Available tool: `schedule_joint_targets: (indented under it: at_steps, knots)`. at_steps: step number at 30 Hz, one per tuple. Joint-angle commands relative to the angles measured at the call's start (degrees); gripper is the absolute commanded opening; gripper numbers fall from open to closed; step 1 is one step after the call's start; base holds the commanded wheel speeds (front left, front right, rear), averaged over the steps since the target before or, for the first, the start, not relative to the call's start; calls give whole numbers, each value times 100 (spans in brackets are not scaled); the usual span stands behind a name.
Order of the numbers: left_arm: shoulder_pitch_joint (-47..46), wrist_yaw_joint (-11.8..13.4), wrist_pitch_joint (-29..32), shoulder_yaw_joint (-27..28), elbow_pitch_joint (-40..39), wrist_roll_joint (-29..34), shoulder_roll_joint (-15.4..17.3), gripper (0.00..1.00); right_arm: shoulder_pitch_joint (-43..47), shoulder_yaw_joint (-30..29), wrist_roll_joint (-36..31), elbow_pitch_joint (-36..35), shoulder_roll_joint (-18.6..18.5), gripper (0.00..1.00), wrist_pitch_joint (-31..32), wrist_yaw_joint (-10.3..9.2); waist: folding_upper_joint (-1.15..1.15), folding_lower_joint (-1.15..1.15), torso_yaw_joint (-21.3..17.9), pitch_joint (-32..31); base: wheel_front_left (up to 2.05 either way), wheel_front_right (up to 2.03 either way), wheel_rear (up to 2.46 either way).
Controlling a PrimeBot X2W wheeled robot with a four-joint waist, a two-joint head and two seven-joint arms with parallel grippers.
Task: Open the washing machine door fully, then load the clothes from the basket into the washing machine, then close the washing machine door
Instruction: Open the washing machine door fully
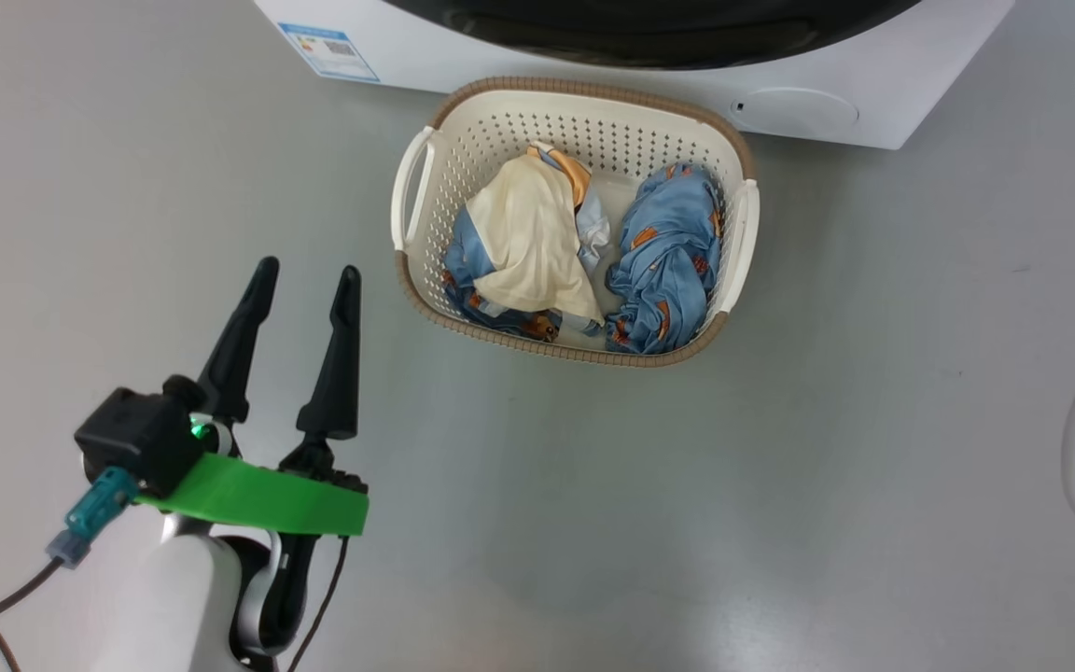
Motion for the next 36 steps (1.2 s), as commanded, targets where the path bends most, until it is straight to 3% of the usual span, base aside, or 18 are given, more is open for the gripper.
schedule_joint_targets:
  at_steps: [1,8,15,36]
  knots:
    - [-117,-14,-36,175,-143,-70,121,100,-265,33,-110,-93,189,0,33,10,0,0,26,44,0,0,0]
    - [-159,-14,-36,161,-133,-106,82,100,-414,-16,-125,67,191,0,211,10,0,0,48,116,0,0,0]
    - [-164,-14,-36,205,-173,-78,78,100,-287,4,1,81,192,0,788,10,0,0,12,63,0,0,0]
    - [-9,-14,-36,229,-430,42,170,100,707,-484,516,-871,193,0,4111,10,0,0,-53,-372,0,0,0]
